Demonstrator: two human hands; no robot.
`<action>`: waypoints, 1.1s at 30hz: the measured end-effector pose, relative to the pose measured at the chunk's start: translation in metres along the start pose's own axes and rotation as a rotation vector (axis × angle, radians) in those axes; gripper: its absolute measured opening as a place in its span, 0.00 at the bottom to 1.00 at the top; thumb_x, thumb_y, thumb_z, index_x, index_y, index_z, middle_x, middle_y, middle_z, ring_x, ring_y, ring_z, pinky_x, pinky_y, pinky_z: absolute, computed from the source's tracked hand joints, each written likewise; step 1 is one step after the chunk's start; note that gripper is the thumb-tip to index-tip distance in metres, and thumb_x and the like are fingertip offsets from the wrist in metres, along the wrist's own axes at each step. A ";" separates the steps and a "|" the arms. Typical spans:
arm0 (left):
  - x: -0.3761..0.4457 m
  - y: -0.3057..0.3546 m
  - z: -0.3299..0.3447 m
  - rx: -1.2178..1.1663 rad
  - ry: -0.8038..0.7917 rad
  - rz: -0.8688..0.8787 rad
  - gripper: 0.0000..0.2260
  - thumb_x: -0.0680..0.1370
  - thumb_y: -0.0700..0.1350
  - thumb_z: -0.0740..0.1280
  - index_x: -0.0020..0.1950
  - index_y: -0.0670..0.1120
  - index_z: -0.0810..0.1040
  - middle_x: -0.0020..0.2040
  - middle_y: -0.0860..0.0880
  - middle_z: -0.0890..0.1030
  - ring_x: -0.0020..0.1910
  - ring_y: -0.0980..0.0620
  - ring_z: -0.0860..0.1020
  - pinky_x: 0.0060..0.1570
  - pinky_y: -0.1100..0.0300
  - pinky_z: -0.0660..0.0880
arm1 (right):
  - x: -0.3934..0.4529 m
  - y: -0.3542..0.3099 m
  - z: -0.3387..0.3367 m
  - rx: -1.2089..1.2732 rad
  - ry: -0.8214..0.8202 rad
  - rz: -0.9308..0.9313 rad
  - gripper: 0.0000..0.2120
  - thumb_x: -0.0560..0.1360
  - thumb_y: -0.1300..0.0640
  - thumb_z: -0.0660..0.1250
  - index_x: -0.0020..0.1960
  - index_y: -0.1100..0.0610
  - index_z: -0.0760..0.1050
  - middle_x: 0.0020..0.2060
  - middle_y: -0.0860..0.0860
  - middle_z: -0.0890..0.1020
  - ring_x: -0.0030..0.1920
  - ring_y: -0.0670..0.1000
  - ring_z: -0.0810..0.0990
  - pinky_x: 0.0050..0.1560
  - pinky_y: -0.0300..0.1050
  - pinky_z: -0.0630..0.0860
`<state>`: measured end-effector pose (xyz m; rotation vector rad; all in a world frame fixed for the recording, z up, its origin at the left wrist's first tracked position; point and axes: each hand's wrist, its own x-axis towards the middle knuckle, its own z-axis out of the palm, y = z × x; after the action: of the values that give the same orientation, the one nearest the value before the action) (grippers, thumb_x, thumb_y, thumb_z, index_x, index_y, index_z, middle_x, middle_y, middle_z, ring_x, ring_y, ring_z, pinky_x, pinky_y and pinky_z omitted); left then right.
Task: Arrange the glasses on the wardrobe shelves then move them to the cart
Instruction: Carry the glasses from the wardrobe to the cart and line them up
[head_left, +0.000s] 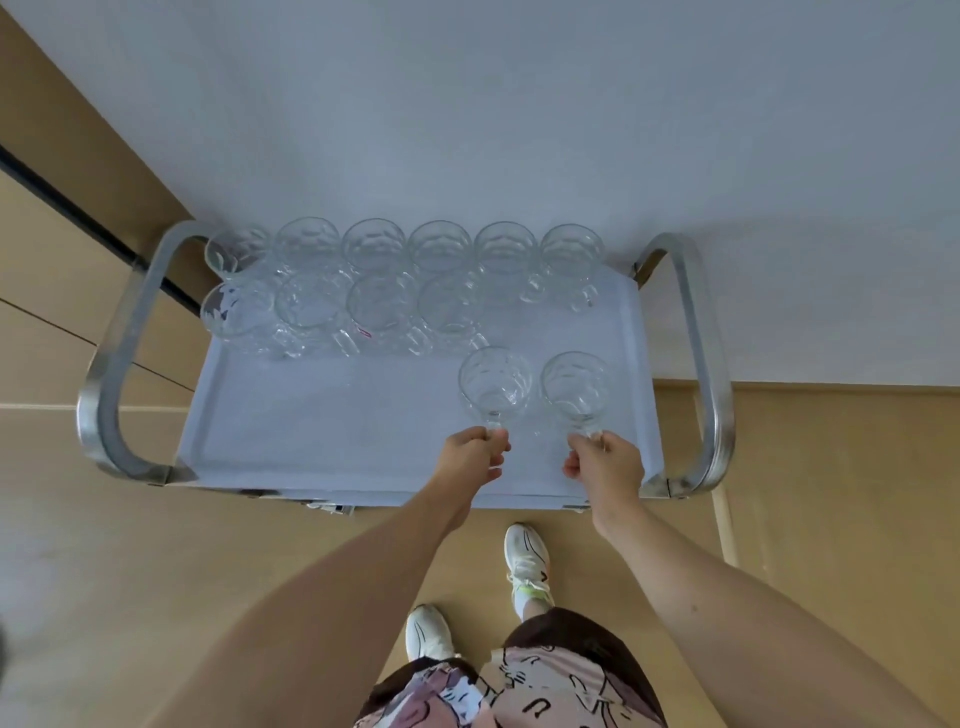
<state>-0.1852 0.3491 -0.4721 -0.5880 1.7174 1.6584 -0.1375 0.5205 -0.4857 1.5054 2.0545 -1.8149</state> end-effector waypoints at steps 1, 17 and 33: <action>-0.001 -0.002 0.003 0.003 -0.008 -0.017 0.07 0.82 0.45 0.68 0.47 0.44 0.81 0.47 0.47 0.82 0.47 0.49 0.78 0.59 0.49 0.79 | 0.000 0.004 -0.001 -0.015 0.006 -0.010 0.11 0.73 0.60 0.71 0.36 0.63 0.74 0.28 0.53 0.81 0.31 0.49 0.80 0.39 0.47 0.79; -0.014 0.008 -0.003 0.340 0.268 0.134 0.45 0.65 0.50 0.84 0.74 0.51 0.61 0.69 0.48 0.69 0.64 0.47 0.74 0.61 0.51 0.74 | 0.000 -0.013 -0.009 -0.272 -0.016 -0.299 0.58 0.61 0.43 0.84 0.80 0.49 0.53 0.71 0.52 0.70 0.70 0.54 0.71 0.68 0.56 0.72; 0.015 0.090 0.007 1.226 0.006 0.466 0.50 0.63 0.44 0.83 0.80 0.56 0.63 0.74 0.51 0.64 0.70 0.42 0.66 0.64 0.54 0.69 | 0.033 -0.042 -0.025 -0.243 -0.060 -0.467 0.34 0.57 0.52 0.82 0.59 0.45 0.71 0.53 0.44 0.78 0.54 0.48 0.77 0.49 0.44 0.74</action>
<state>-0.2593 0.3664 -0.4205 0.4168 2.5364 0.5444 -0.1679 0.5662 -0.4642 0.9569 2.6437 -1.6126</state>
